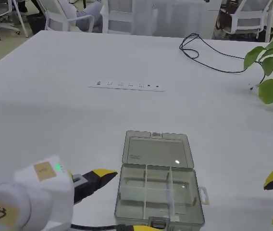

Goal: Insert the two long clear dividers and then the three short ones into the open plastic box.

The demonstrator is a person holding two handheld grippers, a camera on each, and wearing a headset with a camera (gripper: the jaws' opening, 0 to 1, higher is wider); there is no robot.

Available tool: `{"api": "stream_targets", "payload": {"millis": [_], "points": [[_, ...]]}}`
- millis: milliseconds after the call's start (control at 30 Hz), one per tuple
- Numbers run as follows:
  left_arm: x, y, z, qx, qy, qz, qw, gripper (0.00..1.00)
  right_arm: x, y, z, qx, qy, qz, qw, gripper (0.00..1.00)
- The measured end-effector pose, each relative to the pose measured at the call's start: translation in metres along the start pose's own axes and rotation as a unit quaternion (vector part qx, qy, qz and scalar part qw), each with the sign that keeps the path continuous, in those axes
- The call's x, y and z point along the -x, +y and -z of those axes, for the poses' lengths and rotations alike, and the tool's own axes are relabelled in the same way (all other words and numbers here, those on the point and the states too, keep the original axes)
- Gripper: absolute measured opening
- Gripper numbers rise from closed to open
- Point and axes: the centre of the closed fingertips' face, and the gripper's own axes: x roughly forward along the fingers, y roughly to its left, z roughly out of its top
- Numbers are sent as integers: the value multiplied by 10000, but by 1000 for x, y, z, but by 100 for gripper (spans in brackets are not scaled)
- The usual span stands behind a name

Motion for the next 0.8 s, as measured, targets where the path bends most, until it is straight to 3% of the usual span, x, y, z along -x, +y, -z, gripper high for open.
{"api": "stream_targets", "payload": {"millis": [433, 700, 800], "points": [[-1, -2, -1, -15, 41, -8, 10000, 76, -12, -5, 27, 458, 506, -42, 9977, 45], [0, -2, -2, -18, 78, -66, 9999, 74, -16, -13, 38, 775, 574, -27, 9953, 42], [-1, -3, -2, -23, 79, -67, 9999, 74, -14, -15, 38, 801, 480, -6, 9956, 40]]}}
